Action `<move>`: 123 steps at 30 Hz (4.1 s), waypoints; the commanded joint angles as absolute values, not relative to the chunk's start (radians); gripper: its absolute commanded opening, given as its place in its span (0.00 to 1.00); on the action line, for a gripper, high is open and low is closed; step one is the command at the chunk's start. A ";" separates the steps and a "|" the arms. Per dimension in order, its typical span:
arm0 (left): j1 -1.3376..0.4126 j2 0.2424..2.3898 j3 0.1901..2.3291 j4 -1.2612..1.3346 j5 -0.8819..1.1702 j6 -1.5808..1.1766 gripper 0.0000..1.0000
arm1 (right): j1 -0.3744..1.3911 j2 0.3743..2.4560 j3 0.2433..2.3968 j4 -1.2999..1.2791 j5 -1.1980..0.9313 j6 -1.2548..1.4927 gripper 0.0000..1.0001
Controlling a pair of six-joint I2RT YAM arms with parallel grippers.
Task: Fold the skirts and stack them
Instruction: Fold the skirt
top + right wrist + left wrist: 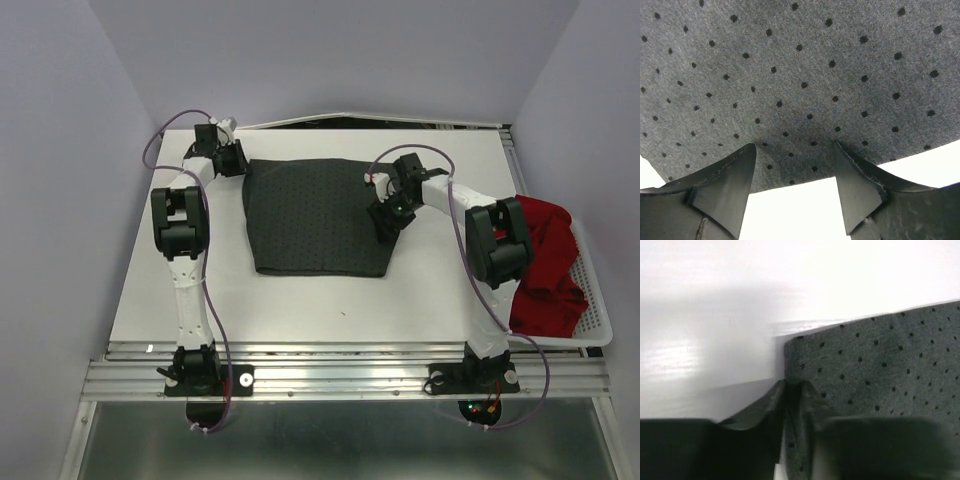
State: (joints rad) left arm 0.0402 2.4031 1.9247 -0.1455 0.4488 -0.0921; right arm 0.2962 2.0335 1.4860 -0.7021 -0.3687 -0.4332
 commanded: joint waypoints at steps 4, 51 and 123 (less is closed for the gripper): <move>-0.029 2.369 1.988 -0.130 0.479 -0.011 0.00 | 0.299 2.114 1.523 -0.799 -0.268 -0.442 0.66; -0.037 2.080 1.897 -0.135 0.155 0.331 0.98 | 0.299 2.135 1.563 -0.916 -0.393 -0.417 0.65; -0.173 1.990 1.832 -0.652 0.488 0.584 0.78 | 0.356 2.173 2.012 -0.571 -0.424 -0.662 0.67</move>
